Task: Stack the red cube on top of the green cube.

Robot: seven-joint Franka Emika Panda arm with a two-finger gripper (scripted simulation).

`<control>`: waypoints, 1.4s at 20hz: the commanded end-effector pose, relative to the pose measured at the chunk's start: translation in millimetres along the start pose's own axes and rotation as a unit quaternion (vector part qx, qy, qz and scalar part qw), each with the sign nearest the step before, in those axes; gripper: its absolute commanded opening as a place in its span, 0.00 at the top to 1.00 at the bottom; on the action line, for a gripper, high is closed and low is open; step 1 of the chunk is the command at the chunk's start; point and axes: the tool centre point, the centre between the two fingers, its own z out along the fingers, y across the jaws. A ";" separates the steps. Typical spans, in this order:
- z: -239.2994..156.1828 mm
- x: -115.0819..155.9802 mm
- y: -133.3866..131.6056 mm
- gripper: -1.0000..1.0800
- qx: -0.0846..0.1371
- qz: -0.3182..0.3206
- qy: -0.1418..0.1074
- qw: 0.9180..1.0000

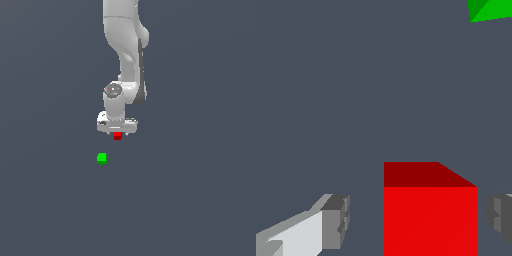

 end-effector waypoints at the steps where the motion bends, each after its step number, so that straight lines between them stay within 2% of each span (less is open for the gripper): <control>1: 5.9 0.4 0.0 0.04 0.000 0.000 0.001 1.000; 4: 8.1 0.5 0.0 0.04 0.000 0.000 0.001 1.000; 5: 8.1 0.5 0.0 1.00 0.000 0.000 0.001 1.000; 19: 3.8 0.2 0.0 1.00 0.000 0.000 0.001 1.000; 28: -33.0 -0.7 -0.1 1.00 0.000 0.000 0.001 1.000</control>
